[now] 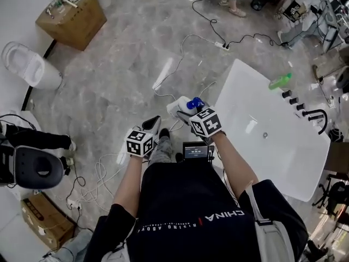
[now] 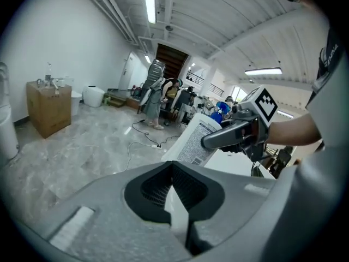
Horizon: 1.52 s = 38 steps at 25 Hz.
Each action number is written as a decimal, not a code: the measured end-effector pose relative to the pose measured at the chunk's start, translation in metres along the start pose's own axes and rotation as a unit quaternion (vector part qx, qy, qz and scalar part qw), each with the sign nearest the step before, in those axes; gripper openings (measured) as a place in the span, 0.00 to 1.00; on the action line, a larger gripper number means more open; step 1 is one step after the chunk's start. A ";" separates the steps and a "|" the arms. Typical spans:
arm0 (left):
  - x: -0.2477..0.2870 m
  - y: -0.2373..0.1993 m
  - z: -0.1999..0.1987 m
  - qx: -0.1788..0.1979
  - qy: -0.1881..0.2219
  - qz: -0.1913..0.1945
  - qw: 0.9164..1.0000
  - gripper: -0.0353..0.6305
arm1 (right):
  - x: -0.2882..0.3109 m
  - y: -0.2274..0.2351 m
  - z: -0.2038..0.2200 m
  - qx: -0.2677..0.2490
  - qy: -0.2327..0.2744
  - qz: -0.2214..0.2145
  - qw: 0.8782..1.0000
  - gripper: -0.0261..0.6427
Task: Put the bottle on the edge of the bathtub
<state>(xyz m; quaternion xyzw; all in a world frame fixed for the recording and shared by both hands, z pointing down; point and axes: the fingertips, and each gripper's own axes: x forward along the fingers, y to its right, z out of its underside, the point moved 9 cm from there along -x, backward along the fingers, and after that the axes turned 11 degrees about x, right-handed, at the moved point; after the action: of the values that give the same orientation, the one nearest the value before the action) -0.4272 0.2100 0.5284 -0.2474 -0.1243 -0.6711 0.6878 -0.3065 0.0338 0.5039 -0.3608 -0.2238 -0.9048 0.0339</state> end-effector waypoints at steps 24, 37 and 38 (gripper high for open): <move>0.210 -0.074 -0.137 0.148 -0.052 0.265 0.951 0.07 | -0.018 0.139 -0.060 0.199 0.097 0.207 0.953 0.45; 0.351 -0.038 -0.210 0.196 -0.069 0.317 0.925 0.07 | -0.049 0.264 -0.085 0.241 0.128 0.238 0.932 0.45; 0.361 -0.034 -0.216 0.199 -0.071 0.320 0.924 0.07 | -0.053 0.273 -0.087 0.245 0.131 0.240 0.930 0.45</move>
<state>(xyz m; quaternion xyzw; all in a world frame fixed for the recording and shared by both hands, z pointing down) -0.4707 -0.2101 0.5327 -0.1789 -0.2178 -0.3579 0.8902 -0.2621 -0.2537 0.5165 -0.2624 -0.3388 -0.8260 0.3662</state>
